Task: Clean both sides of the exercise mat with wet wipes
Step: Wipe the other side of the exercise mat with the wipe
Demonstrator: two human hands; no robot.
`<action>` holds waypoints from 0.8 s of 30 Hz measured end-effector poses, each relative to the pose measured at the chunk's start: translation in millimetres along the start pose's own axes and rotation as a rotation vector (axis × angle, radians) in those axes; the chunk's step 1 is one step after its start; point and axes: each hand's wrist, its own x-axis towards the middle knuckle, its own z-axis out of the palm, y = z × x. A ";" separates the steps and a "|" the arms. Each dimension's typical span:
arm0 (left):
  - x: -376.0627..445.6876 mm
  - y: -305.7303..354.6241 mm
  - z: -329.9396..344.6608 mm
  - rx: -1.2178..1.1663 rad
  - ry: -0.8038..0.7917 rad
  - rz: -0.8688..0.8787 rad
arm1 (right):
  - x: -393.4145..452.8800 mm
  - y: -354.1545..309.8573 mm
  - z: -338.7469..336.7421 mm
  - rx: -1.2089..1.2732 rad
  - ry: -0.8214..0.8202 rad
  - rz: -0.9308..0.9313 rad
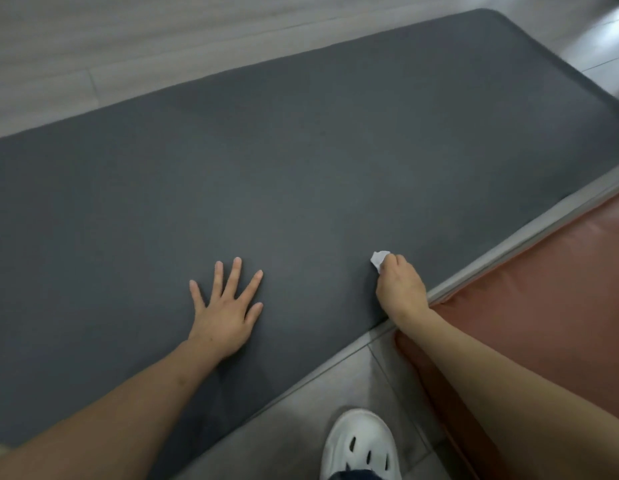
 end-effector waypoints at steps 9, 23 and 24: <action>-33.6 -41.5 23.9 -0.064 0.090 -0.183 | -149.6 -128.8 28.2 0.154 -0.210 -0.693; -65.9 -60.8 48.7 0.027 0.221 -0.185 | -163.5 -158.7 49.1 0.183 -0.086 -0.578; -67.8 -65.4 49.4 0.031 0.229 -0.196 | -176.3 -167.9 50.1 0.167 -0.124 -0.717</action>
